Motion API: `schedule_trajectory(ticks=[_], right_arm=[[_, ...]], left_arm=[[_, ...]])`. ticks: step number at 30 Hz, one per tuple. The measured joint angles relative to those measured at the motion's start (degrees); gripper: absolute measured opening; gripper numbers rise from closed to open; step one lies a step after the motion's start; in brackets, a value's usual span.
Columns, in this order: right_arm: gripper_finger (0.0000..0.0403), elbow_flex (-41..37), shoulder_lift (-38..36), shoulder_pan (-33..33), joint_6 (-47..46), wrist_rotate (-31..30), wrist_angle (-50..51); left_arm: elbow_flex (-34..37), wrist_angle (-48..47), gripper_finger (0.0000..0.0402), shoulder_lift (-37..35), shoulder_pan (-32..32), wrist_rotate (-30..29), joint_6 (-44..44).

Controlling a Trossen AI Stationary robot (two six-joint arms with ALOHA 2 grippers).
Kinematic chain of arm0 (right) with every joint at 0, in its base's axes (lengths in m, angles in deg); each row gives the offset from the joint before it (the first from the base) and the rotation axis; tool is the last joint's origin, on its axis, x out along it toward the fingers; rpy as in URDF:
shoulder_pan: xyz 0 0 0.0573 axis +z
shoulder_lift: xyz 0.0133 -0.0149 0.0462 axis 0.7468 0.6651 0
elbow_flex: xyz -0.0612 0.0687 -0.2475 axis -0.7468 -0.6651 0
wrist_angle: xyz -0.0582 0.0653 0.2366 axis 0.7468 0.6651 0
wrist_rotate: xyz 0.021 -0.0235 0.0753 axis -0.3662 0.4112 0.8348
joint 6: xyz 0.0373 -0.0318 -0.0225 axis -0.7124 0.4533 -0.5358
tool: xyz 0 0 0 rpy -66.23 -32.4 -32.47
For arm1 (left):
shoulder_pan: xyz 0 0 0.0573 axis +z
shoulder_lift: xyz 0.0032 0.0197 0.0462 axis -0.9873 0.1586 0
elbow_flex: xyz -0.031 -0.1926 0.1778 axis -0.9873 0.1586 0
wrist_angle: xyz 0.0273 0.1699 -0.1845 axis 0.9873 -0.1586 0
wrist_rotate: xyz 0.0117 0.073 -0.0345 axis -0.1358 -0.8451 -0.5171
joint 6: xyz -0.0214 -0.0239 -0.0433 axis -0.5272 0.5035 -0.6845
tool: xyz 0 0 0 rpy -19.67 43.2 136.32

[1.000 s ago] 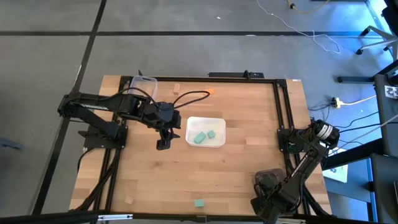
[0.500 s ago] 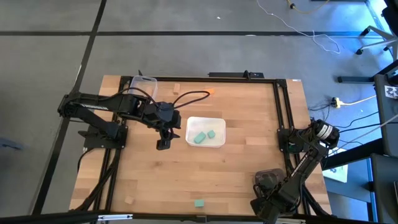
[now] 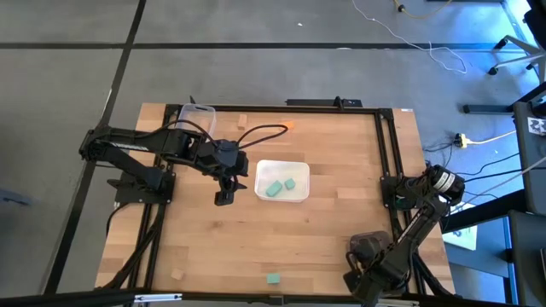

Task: Sort & place blocks by color
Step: Put the light blue block into the white bin

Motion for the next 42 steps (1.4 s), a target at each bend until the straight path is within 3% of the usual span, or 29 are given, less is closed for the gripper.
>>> schedule_trajectory(ticks=[8, 12, 20, 26, 29, 36, 42], right_arm=[[0.0267, 0.0, 0.0, -1.0, 0.6, 1.2, -0.8], [0.0261, 0.4, -0.2, -3.3, 5.7, 2.6, -0.7], [0.0162, 2.0, -0.7, -8.5, 17.1, 5.4, 3.2], [0.0092, 8.0, -1.0, -11.3, 23.5, 8.7, 17.0], [0.0071, 13.6, -2.2, -12.1, 25.5, 4.3, 23.4], [0.0051, 27.8, -4.8, -13.2, 24.2, -14.7, 37.1], [0.0051, 34.9, -5.9, -14.0, 25.4, -29.1, 37.7]], left_arm=[[0.0, -0.1, 0.017, 0.0, 0.0, 0.0, 0.0], [0.0, -0.6, 0.017, 0.0, 0.0, 0.0, 0.0], [0.0, -1.7, 0.017, 0.0, 0.0, 0.0, 0.0], [0.0, -1.8, 0.017, 0.0, 0.0, 0.0, 0.0], [0.0, -3.4, 0.017, 0.0, 0.0, 0.0, -0.1], [1.9, -4.5, 0.017, 0.0, -4.3, 1.6, -4.0], [7.0, 0.3, 0.017, 0.0, -11.0, 1.3, -7.6]])
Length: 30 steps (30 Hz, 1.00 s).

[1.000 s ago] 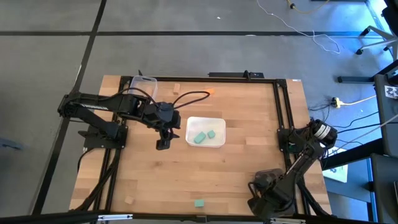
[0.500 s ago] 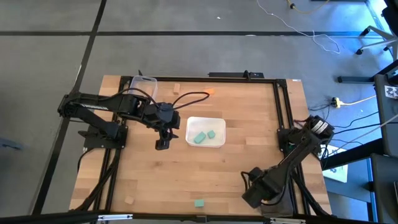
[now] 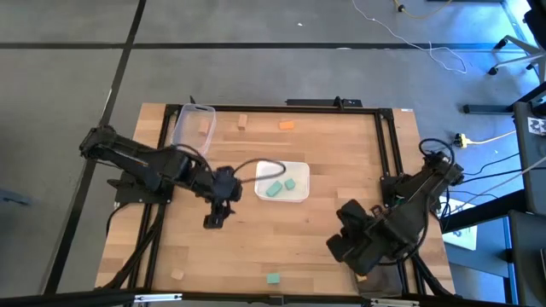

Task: Sort & place blocks by color
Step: Put the light blue block into the white bin

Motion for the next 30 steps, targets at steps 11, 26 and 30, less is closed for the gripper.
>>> schedule_trajectory(ticks=[11, 26, 30], right_arm=[[0.0051, 13.1, -0.6, -1.1, 24.7, -20.7, -0.1], [0.0051, 22.7, -4.6, -1.1, 47.2, -26.1, 0.0], [0.0051, 22.7, -5.4, -1.1, 48.5, -26.0, 0.0]], left_arm=[[12.6, 26.4, 0.017, 0.7, -9.0, -9.0, -5.4], [4.1, 38.7, 0.017, 24.3, -19.4, -18.1, -11.4], [-0.8, 38.9, 0.017, 30.3, -20.0, -17.1, -12.9]])
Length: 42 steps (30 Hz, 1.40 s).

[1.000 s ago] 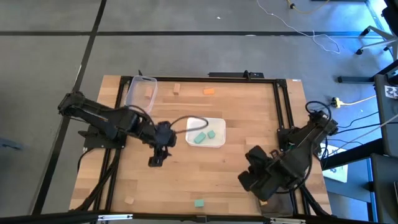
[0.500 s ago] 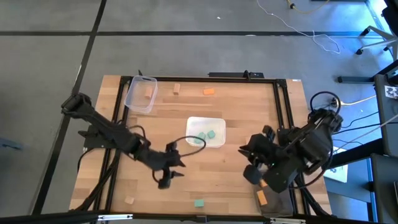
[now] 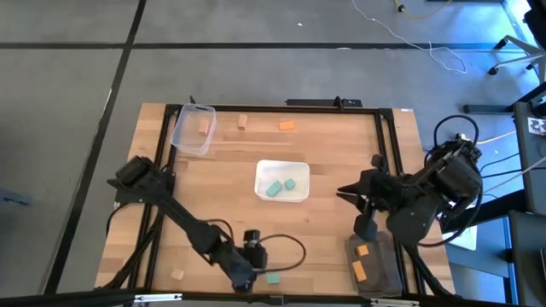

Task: Sort & place blocks by color
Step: Put the light blue block into the white bin

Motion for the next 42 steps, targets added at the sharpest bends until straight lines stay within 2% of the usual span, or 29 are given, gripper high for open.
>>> schedule_trajectory(ticks=[4, 9, 13, 22, 28, 42], right_arm=[[0.0051, 0.0, -0.5, 0.0, 1.8, 0.1, 0.0], [0.0051, 0.0, -0.7, 0.0, 3.1, 0.2, 0.0], [0.0051, 0.0, -0.7, 0.0, 3.5, 2.0, 0.0], [0.0051, -0.1, -0.7, 0.0, 5.1, 2.2, 0.0], [0.0051, -0.1, -0.7, 0.0, 6.2, 2.2, -0.1], [0.0051, -0.1, -0.7, 0.0, 6.3, 2.2, -0.1]], left_arm=[[-3.4, 0.1, 0.017, 4.5, 0.0, 2.1, -0.1], [-4.5, -0.3, 0.017, 8.3, 0.0, 3.9, -0.4], [-4.5, 1.2, 0.017, 9.1, 0.0, 3.8, -1.7], [-4.5, 3.8, 0.017, 9.2, 0.0, 5.2, -1.7], [-4.7, 7.8, 0.017, 11.6, 0.5, 5.3, -3.4], [-4.4, 9.5, 0.017, 14.0, 0.8, 4.4, -3.4]])
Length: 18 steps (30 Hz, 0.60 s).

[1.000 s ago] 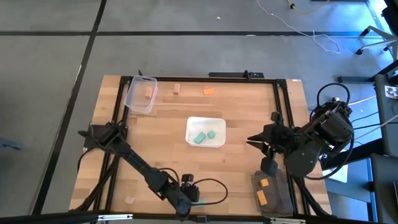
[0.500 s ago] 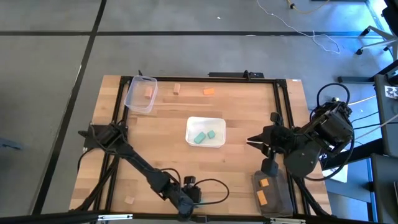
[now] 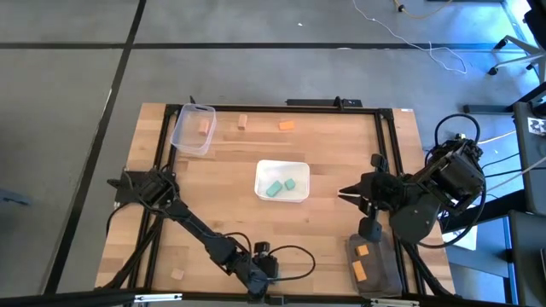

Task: Sort & place blocks by color
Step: Put the light blue block into the white bin

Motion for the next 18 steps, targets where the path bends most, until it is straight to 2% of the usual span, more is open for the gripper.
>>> schedule_trajectory(ticks=[18], right_arm=[[0.0051, 0.0, 0.0, 0.0, 0.1, 0.1, 0.0]], left_arm=[[-0.1, 2.5, 0.017, 2.3, 1.0, 0.5, 4.8]])
